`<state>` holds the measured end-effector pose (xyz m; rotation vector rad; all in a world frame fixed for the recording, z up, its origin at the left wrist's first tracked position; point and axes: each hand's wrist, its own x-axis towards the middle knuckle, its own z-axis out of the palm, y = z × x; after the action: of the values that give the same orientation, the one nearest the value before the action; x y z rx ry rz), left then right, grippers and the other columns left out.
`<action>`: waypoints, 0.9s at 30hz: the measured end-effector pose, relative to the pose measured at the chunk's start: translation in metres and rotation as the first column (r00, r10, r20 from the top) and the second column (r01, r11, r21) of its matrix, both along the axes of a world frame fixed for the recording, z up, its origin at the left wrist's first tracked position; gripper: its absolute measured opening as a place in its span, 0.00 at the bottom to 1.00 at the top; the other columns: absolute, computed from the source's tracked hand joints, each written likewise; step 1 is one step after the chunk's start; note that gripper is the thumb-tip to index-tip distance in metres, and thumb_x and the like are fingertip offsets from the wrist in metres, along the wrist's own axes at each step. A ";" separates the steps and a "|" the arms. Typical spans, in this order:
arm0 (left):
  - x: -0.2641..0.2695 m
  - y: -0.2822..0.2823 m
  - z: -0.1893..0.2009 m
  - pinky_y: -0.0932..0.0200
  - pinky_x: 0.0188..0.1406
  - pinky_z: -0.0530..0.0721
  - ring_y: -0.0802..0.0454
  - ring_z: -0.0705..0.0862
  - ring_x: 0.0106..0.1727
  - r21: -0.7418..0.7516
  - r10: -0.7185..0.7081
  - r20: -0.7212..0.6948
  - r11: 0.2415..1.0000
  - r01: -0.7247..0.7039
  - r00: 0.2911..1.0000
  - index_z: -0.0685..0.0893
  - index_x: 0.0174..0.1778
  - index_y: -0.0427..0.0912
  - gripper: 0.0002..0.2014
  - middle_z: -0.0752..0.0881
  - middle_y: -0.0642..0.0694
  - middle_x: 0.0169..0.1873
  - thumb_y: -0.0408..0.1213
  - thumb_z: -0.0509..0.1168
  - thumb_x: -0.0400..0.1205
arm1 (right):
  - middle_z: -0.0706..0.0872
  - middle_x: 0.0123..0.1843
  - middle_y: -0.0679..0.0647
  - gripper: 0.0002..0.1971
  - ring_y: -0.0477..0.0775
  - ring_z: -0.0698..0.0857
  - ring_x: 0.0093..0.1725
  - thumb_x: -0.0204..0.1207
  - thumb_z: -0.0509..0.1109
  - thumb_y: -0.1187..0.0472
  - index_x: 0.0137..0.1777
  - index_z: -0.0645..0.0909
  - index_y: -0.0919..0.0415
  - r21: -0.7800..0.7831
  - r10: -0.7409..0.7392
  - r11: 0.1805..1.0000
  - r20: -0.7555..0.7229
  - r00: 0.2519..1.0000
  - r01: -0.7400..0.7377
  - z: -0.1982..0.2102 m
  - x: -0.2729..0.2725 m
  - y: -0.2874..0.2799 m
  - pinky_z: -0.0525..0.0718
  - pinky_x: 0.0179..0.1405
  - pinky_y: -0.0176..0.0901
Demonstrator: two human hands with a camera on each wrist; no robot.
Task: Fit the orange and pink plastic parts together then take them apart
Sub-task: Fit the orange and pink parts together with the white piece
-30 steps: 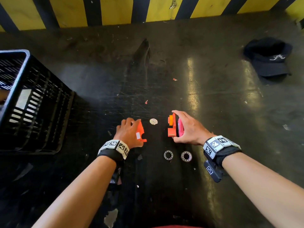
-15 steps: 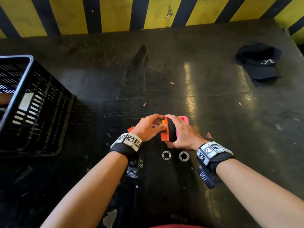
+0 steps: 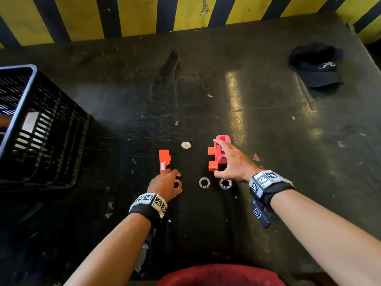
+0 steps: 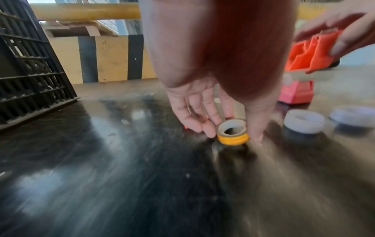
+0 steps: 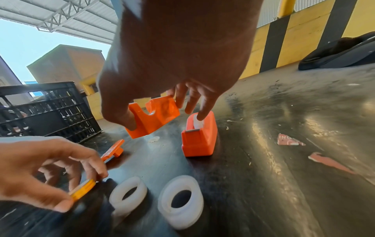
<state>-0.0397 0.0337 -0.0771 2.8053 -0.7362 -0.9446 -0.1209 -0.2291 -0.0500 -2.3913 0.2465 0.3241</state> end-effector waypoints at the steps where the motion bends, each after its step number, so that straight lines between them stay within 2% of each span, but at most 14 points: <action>1: -0.002 0.001 -0.002 0.46 0.64 0.85 0.44 0.85 0.67 0.016 -0.011 0.031 1.000 0.011 0.999 0.76 0.76 0.54 0.28 0.81 0.47 0.68 0.49 0.75 0.80 | 0.67 0.88 0.54 0.55 0.60 0.71 0.84 0.64 0.82 0.48 0.88 0.55 0.50 -0.001 0.004 1.000 -0.002 1.000 -0.004 0.000 -0.001 0.001 0.76 0.78 0.55; 3: -0.004 0.001 -0.004 0.46 0.66 0.85 0.44 0.83 0.70 0.012 -0.056 0.117 0.998 0.055 0.992 0.75 0.76 0.53 0.30 0.80 0.47 0.69 0.51 0.75 0.79 | 0.67 0.88 0.55 0.55 0.60 0.70 0.84 0.65 0.82 0.49 0.89 0.55 0.50 0.005 0.010 1.000 -0.004 1.000 -0.010 0.000 -0.004 0.002 0.75 0.77 0.56; 6: -0.005 -0.014 0.001 0.47 0.69 0.83 0.45 0.80 0.72 -0.075 -0.159 0.188 0.982 0.176 0.969 0.75 0.76 0.52 0.30 0.79 0.47 0.71 0.51 0.75 0.79 | 0.66 0.89 0.57 0.54 0.61 0.69 0.85 0.67 0.83 0.50 0.89 0.55 0.51 0.012 0.009 1.000 -0.007 1.000 -0.009 0.002 -0.008 0.003 0.74 0.77 0.56; 10: -0.007 -0.050 0.003 0.41 0.73 0.82 0.43 0.78 0.76 -0.117 -0.354 0.053 0.926 0.358 0.934 0.72 0.81 0.55 0.33 0.76 0.45 0.77 0.44 0.74 0.80 | 0.66 0.89 0.56 0.55 0.60 0.70 0.85 0.65 0.81 0.47 0.90 0.53 0.49 0.027 0.006 1.000 -0.018 1.000 -0.005 0.005 -0.012 0.000 0.75 0.79 0.58; 12: -0.008 -0.064 0.000 0.41 0.72 0.82 0.43 0.79 0.74 -0.116 -0.391 -0.004 0.915 0.388 0.921 0.73 0.81 0.56 0.31 0.77 0.45 0.75 0.42 0.74 0.81 | 0.65 0.89 0.55 0.56 0.59 0.69 0.86 0.62 0.78 0.43 0.90 0.53 0.49 0.037 0.009 0.999 -0.007 1.000 -0.009 0.004 -0.016 -0.003 0.75 0.81 0.60; 14: -0.009 -0.071 -0.003 0.44 0.70 0.85 0.43 0.82 0.71 -0.126 -0.389 -0.031 0.915 0.383 0.921 0.78 0.77 0.55 0.26 0.80 0.45 0.71 0.43 0.74 0.82 | 0.64 0.90 0.54 0.56 0.59 0.68 0.86 0.63 0.78 0.44 0.90 0.53 0.49 0.045 0.005 0.999 0.002 1.000 -0.005 0.005 -0.020 -0.005 0.74 0.81 0.60; 16: -0.007 -0.070 -0.005 0.47 0.69 0.86 0.47 0.85 0.68 -0.177 -0.330 -0.054 0.932 0.316 0.942 0.81 0.73 0.53 0.23 0.83 0.47 0.68 0.43 0.75 0.81 | 0.62 0.90 0.53 0.55 0.58 0.68 0.86 0.67 0.81 0.47 0.90 0.52 0.49 0.045 -0.001 0.999 -0.007 1.000 0.001 0.005 -0.025 -0.007 0.75 0.80 0.57; 18: 0.000 -0.065 -0.004 0.52 0.67 0.88 0.53 0.88 0.64 -0.303 -0.185 -0.099 0.942 0.148 0.978 0.83 0.71 0.53 0.22 0.87 0.50 0.64 0.43 0.76 0.80 | 0.62 0.90 0.52 0.55 0.58 0.70 0.85 0.68 0.81 0.49 0.90 0.52 0.49 0.058 -0.012 0.998 -0.010 1.000 0.013 0.003 -0.029 -0.009 0.77 0.77 0.54; 20: 0.012 -0.061 0.002 0.56 0.63 0.90 0.58 0.91 0.58 -0.458 -0.004 -0.200 0.884 -0.090 0.980 0.85 0.69 0.51 0.21 0.91 0.52 0.61 0.43 0.78 0.80 | 0.63 0.89 0.51 0.54 0.57 0.72 0.82 0.67 0.82 0.51 0.90 0.54 0.49 0.096 -0.034 0.995 -0.012 0.999 0.035 0.002 -0.030 -0.009 0.76 0.75 0.49; 22: 0.023 -0.061 0.014 0.59 0.62 0.91 0.60 0.92 0.56 -0.552 0.097 -0.323 0.788 -0.271 0.941 0.86 0.69 0.49 0.21 0.93 0.53 0.60 0.42 0.77 0.80 | 0.64 0.89 0.51 0.54 0.56 0.72 0.82 0.67 0.82 0.52 0.90 0.55 0.50 0.135 -0.058 0.989 -0.004 0.998 0.058 0.001 -0.028 -0.007 0.73 0.75 0.45; 25: 0.035 -0.063 0.030 0.70 0.57 0.88 0.61 0.92 0.59 -0.615 0.085 -0.374 0.723 -0.315 0.924 0.86 0.70 0.47 0.20 0.92 0.53 0.61 0.41 0.75 0.82 | 0.65 0.89 0.52 0.53 0.55 0.72 0.82 0.65 0.81 0.50 0.90 0.57 0.47 0.184 -0.069 0.981 0.012 0.998 0.066 0.003 -0.020 0.001 0.71 0.75 0.44; 27: 0.037 -0.064 0.035 0.70 0.54 0.88 0.61 0.91 0.62 -0.631 0.055 -0.402 0.706 -0.321 0.914 0.86 0.72 0.46 0.19 0.91 0.53 0.62 0.41 0.73 0.84 | 0.65 0.89 0.52 0.53 0.52 0.75 0.78 0.66 0.82 0.51 0.90 0.57 0.47 0.220 -0.078 0.973 0.022 0.997 0.071 0.005 -0.013 0.005 0.74 0.70 0.41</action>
<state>-0.0022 -0.0300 -0.0421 1.9355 -0.5649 -0.8672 -0.1338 -0.2240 -0.0453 -2.1616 0.2711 0.2660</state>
